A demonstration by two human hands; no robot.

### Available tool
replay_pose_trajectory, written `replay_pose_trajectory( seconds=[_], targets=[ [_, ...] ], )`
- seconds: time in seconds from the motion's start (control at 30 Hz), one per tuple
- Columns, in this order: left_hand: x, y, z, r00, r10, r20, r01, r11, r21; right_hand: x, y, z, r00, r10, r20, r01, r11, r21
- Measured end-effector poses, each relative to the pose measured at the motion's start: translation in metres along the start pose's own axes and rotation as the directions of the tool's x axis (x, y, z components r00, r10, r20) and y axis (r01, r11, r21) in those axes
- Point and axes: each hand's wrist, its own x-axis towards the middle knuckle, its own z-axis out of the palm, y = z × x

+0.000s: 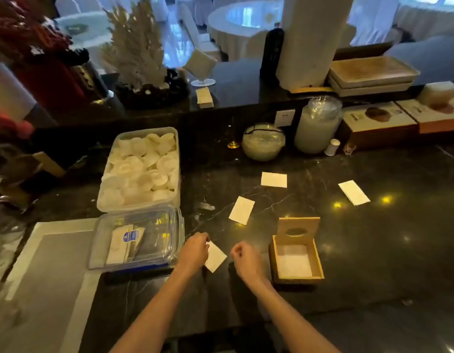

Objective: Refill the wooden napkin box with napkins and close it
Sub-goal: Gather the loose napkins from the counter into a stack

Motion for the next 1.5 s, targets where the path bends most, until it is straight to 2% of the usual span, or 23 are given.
replay_pose_trajectory(
  seconds=[0.07, 0.17, 0.27, 0.57, 0.7, 0.77, 0.83, 0.87, 0.97, 1.07, 1.17, 1.23, 1.33, 1.4, 1.5],
  targets=[
    [0.019, -0.01, 0.002, 0.995, 0.026, 0.101, -0.035, 0.996, 0.082, 0.014, -0.006, 0.022, 0.996, 0.091, -0.015, -0.091, 0.996, -0.022],
    [0.035, -0.02, 0.006, 0.969, 0.06, 0.239, -0.112, 0.971, 0.211, 0.019, -0.01, 0.051, 0.991, 0.131, -0.017, -0.132, 0.989, -0.063],
    [0.042, -0.027, 0.015, 0.944, 0.082, 0.318, -0.165, 0.956, 0.243, 0.02, -0.012, 0.066, 0.987, 0.148, -0.059, -0.155, 0.978, -0.141],
    [0.057, -0.026, 0.026, 0.944, 0.141, 0.297, -0.254, 0.887, 0.386, 0.028, -0.011, 0.083, 0.967, 0.228, -0.117, -0.242, 0.962, -0.126],
    [0.067, -0.027, 0.028, 0.919, 0.236, 0.316, -0.358, 0.834, 0.419, 0.027, -0.007, 0.082, 0.96, 0.237, -0.151, -0.237, 0.971, 0.02],
    [0.073, -0.024, 0.024, 0.895, 0.251, 0.368, -0.369, 0.882, 0.294, 0.026, -0.001, 0.073, 0.96, 0.227, -0.164, -0.192, 0.96, 0.204],
    [0.08, -0.02, 0.016, 0.883, 0.235, 0.406, -0.264, 0.964, 0.015, 0.028, 0.001, 0.053, 0.954, 0.226, -0.197, -0.144, 0.922, 0.359],
    [0.082, -0.016, 0.011, 0.879, 0.232, 0.416, -0.192, 0.972, -0.135, 0.031, -0.001, 0.04, 0.949, 0.237, -0.207, -0.133, 0.898, 0.419],
    [0.086, -0.002, 0.0, 0.901, 0.2, 0.385, 0.012, 0.875, -0.484, 0.057, -0.014, -0.002, 0.958, 0.246, -0.148, -0.132, 0.836, 0.533],
    [0.091, 0.019, -0.014, 0.931, 0.098, 0.353, 0.174, 0.73, -0.661, 0.099, -0.029, -0.043, 0.976, 0.182, -0.117, -0.131, 0.928, 0.347],
    [0.103, 0.045, -0.024, 0.936, -0.009, 0.352, 0.283, 0.615, -0.736, 0.148, -0.047, -0.078, 0.99, 0.094, -0.109, -0.082, 0.991, 0.11],
    [0.118, 0.062, -0.022, 0.954, -0.096, 0.285, 0.28, 0.634, -0.721, 0.18, -0.056, -0.094, 0.994, 0.077, -0.081, -0.08, 0.996, -0.037],
    [0.138, 0.081, -0.008, 0.959, -0.22, 0.18, 0.284, 0.722, -0.631, 0.214, -0.055, -0.101, 0.998, 0.056, 0.024, -0.049, 0.972, -0.23],
    [0.146, 0.089, 0.005, 0.942, -0.297, 0.157, 0.333, 0.754, -0.567, 0.228, -0.048, -0.098, 0.993, 0.025, 0.115, 0.014, 0.945, -0.328],
    [0.15, 0.097, 0.027, 0.895, -0.42, 0.15, 0.433, 0.742, -0.512, 0.245, -0.04, -0.091, 0.974, -0.057, 0.218, 0.139, 0.913, -0.383]
  ],
)
